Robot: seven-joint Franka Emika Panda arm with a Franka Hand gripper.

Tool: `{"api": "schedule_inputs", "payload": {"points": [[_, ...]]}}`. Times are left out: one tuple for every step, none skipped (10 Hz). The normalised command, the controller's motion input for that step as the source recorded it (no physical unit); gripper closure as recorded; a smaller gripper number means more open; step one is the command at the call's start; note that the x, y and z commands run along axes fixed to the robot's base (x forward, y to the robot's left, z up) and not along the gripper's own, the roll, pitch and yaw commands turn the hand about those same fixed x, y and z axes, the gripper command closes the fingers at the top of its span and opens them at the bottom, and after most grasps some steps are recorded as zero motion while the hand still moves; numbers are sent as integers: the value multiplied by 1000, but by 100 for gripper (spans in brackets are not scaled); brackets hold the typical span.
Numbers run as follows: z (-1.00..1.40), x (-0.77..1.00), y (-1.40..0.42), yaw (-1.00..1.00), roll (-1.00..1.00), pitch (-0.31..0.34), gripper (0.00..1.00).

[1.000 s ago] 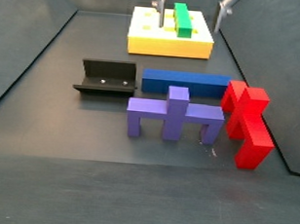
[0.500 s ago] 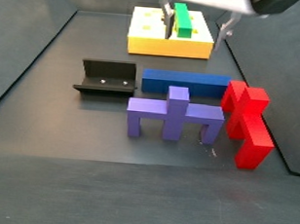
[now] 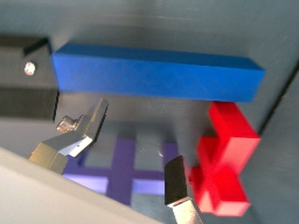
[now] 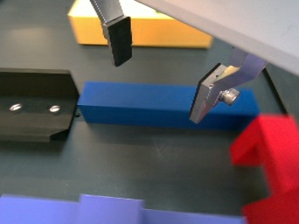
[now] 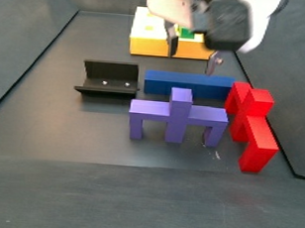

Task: Pick up the blue object. Move up. Move to above the board. Insert the blue object.
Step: Pick up the blue object.

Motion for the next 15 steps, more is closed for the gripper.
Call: {"api": "schedule_inputs", "payload": {"points": [[-489,26,-14,-1000,130,-40,0],[-346,0,-77,-1000,59,-1,0],[-340,0,-129,-1000,0,0,0],[-349,0,-146,-1000,0,0,0],[-346,0,-146,-1000,0,0,0],[-311,0,-160,-983,0,0,0],[-343,0,-174,-943,-20,-51,0],[-217,0,-309,-837,-34,-56,0],[-180,0,-400,-809,0,0,0],[-246,17,-323,-777,-6,17,0],[-191,0,0,-117,0,0,0],[-189,-40,80,-146,41,0,0],[-123,-226,137,-109,0,0,0],[-6,-149,0,-97,0,0,0],[17,-189,-80,-266,56,0,0]]}}
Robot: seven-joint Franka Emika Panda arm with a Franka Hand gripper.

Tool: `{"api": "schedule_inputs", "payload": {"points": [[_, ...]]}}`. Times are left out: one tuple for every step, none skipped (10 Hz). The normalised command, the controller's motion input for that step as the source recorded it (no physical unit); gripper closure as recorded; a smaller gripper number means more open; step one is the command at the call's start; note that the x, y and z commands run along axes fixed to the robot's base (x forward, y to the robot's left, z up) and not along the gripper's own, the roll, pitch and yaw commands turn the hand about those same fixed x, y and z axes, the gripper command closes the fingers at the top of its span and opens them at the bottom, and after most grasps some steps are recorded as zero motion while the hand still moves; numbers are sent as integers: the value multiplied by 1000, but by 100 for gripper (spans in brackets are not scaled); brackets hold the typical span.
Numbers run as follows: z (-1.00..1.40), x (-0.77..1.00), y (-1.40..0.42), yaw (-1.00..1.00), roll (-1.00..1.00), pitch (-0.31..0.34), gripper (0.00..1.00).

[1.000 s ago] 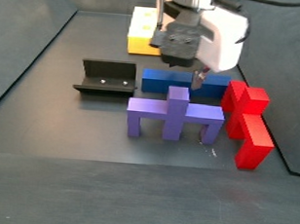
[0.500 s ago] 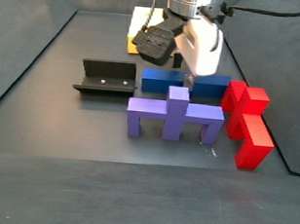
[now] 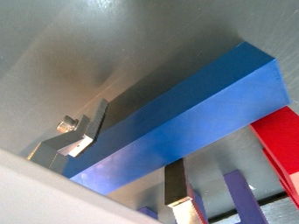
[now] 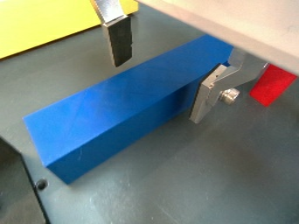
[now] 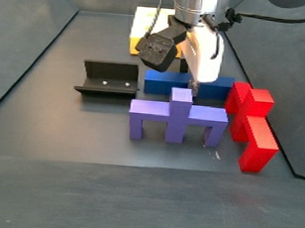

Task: Pick up the blue object. Move up. Move to above the board. Insert the blue object.
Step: Pick up the blue object.

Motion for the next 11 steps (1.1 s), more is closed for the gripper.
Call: {"api": "schedule_inputs", "payload": {"points": [[74,-154,0,-331,54,0,0],[20,-51,0,-286,61,0,0],[0,0,0,0,0,0,0],[0,0,0,0,0,0,100],[0,0,0,0,0,0,100],[0,0,0,0,0,0,100],[0,0,0,0,0,0,100],[0,0,0,0,0,0,100],[0,0,0,0,0,0,100],[0,0,0,0,0,0,100],[0,0,0,0,0,0,100]]}}
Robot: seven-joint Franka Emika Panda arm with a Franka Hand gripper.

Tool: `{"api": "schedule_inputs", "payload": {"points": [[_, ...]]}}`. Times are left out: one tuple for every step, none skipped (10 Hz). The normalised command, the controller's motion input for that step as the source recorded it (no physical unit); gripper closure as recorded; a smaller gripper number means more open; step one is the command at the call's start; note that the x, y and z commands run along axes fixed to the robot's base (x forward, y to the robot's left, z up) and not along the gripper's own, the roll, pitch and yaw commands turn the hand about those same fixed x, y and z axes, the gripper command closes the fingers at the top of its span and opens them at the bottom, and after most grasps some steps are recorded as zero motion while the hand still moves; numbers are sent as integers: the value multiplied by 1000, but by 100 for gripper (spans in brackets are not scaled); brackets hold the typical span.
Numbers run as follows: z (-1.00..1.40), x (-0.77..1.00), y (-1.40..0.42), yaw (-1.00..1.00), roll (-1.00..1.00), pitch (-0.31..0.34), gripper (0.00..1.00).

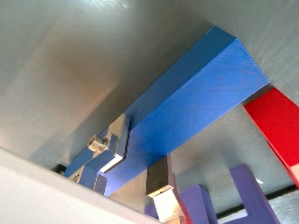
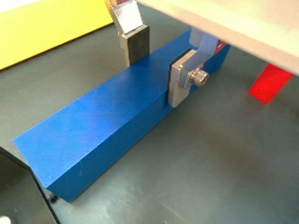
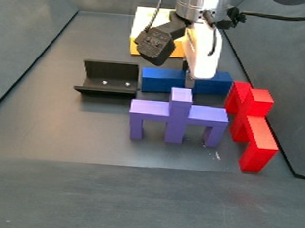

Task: Pick up the blue object. Move up. Move to above the board. Insert the blue object.
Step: Pick up the blue object, then move up.

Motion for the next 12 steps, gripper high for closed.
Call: {"api": "schedule_inputs", "payload": {"points": [[0,0,0,0,0,0,100],[0,0,0,0,0,0,100],[0,0,0,0,0,0,100],[0,0,0,0,0,0,100],[0,0,0,0,0,0,100],[0,0,0,0,0,0,100],[0,0,0,0,0,0,100],[0,0,0,0,0,0,100],[833,0,0,0,0,0,100],[823,0,1,27,-1,3,100],[566,-43,-5,28,-3,16,100],[255,-22,-4,24,-3,-7,100]]}}
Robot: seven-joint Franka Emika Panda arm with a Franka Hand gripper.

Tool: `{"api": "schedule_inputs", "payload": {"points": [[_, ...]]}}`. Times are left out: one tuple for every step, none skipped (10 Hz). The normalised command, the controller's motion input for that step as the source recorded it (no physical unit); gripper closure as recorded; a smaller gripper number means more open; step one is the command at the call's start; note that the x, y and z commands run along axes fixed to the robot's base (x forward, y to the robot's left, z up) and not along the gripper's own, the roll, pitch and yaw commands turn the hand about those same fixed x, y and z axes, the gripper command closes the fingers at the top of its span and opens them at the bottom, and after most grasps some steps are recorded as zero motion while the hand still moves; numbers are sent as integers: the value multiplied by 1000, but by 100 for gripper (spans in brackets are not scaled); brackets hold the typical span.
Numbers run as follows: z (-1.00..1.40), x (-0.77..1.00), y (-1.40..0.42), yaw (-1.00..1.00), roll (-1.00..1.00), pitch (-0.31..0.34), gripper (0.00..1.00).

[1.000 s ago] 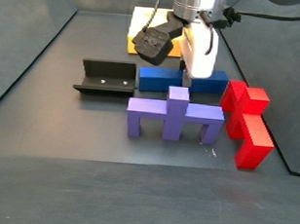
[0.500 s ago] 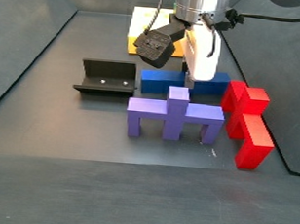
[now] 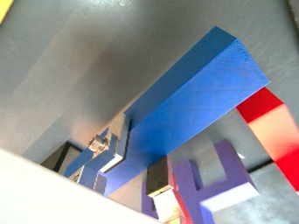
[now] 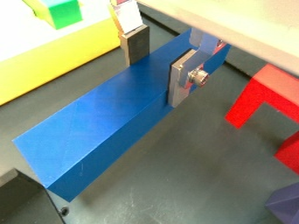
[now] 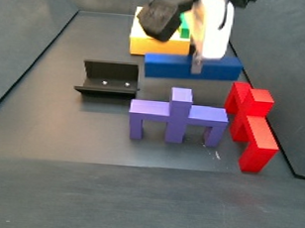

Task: Pick up the blue object. Move up. Move to above the board. Insert the blue object.
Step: Move to above the board.

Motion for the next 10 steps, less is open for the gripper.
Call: {"api": "schedule_inputs", "payload": {"points": [[1400,0,0,0,0,0,100],[1400,-14,0,-8,-2,22,100],[1400,-40,-3,-10,-4,32,100],[1400,-5,2,-8,-5,5,100],[1400,13,2,-6,-9,42,100],[1400,3,0,-8,-12,70,100],[1400,9,-1,-8,-16,60,100],[647,25,2,-6,-18,63,100],[275,37,4,-8,-21,69,100],[234,283,-1400,1000,3,29,100]]}}
